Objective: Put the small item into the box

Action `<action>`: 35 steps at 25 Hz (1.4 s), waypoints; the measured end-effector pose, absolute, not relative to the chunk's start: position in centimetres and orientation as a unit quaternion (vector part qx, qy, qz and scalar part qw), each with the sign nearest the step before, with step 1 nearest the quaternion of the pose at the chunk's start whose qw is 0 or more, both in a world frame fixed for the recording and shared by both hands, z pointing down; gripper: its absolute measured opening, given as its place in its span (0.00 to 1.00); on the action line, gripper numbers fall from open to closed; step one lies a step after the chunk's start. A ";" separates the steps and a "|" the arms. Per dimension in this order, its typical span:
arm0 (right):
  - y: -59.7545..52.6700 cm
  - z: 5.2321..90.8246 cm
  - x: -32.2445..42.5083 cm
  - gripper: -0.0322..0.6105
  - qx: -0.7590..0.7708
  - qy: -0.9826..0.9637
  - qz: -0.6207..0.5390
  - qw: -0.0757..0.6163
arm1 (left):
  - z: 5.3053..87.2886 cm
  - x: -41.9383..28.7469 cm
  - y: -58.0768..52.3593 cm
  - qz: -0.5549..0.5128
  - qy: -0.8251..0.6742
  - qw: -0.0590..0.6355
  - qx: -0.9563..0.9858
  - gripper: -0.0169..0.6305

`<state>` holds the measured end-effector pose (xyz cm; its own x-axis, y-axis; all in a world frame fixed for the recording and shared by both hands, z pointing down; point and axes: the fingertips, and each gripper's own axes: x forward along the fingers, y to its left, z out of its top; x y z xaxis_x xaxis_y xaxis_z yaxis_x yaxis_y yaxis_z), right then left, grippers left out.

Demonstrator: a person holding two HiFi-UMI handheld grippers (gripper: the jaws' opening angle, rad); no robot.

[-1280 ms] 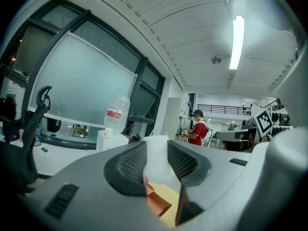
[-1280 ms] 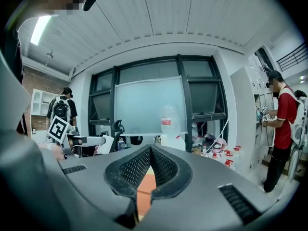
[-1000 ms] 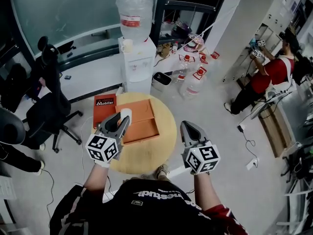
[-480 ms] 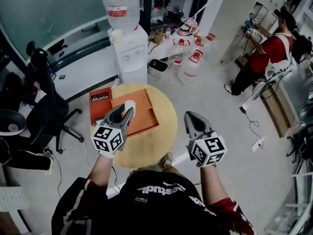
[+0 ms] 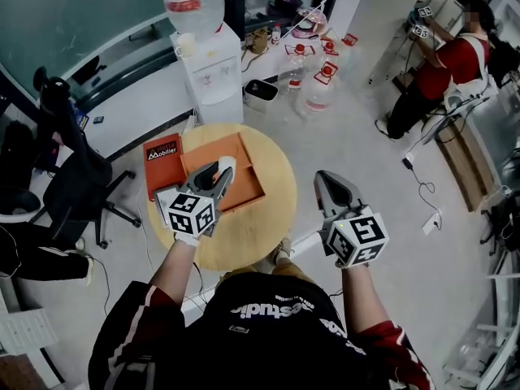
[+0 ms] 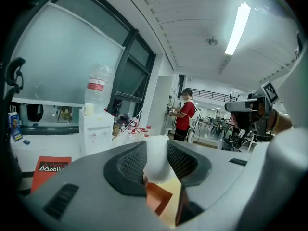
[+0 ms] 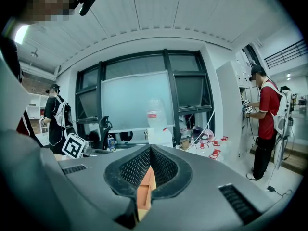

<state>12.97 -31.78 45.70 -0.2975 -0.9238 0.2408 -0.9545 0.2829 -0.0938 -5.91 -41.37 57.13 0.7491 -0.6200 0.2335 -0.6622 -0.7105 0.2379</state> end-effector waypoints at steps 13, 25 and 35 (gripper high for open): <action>-33.2 47.9 13.9 0.09 0.583 -0.798 0.139 0.067 | 66.1 -3.2 -42.8 0.167 -0.324 0.173 0.915 0.25; -33.2 49.8 15.9 0.09 0.598 -0.781 0.161 0.078 | 72.6 -0.7 -42.9 0.240 -0.283 0.194 0.908 0.25; -34.1 50.4 17.7 0.09 0.610 -0.773 0.162 0.072 | 76.3 1.1 -43.1 0.281 -0.264 0.202 0.900 0.25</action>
